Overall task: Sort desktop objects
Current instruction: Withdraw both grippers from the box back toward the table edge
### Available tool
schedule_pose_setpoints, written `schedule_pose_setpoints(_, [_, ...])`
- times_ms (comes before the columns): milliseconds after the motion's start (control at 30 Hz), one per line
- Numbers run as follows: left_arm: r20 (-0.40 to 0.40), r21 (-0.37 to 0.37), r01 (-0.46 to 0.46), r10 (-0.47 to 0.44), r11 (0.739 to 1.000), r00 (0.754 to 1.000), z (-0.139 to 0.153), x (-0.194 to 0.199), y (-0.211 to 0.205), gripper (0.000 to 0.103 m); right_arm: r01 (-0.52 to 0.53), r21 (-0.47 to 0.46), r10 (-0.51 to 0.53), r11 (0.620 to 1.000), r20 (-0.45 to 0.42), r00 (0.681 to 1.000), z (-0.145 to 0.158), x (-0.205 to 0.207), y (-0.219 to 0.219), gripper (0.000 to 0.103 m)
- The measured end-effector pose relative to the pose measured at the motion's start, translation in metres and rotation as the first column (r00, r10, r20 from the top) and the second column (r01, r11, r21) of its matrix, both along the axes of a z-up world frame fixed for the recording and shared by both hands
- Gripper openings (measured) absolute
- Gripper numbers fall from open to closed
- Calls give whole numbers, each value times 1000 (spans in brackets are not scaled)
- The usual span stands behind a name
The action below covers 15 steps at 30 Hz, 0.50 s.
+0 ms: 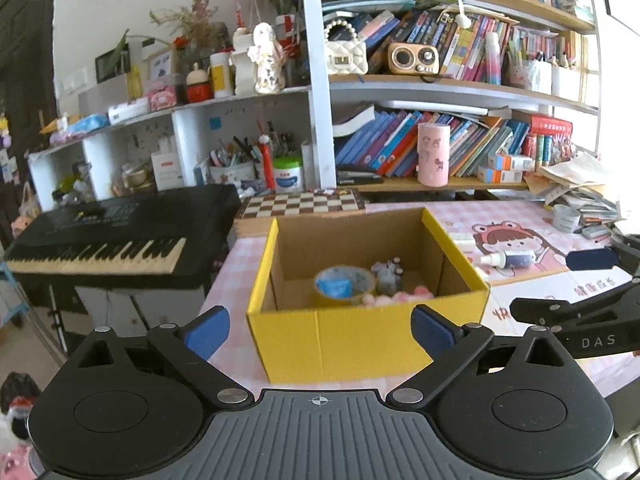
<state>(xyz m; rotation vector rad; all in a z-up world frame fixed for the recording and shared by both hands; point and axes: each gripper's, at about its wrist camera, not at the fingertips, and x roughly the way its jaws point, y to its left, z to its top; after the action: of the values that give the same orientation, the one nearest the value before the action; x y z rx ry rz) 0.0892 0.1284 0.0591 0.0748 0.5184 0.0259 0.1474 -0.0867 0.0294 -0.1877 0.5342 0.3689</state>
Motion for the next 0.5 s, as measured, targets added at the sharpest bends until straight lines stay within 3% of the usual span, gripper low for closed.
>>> schedule_pose_setpoints(500, [-69,-60,-70,65,996,995,-29,-49,2,99,72,8,-71,997,-71,995,-26,-55,0,90])
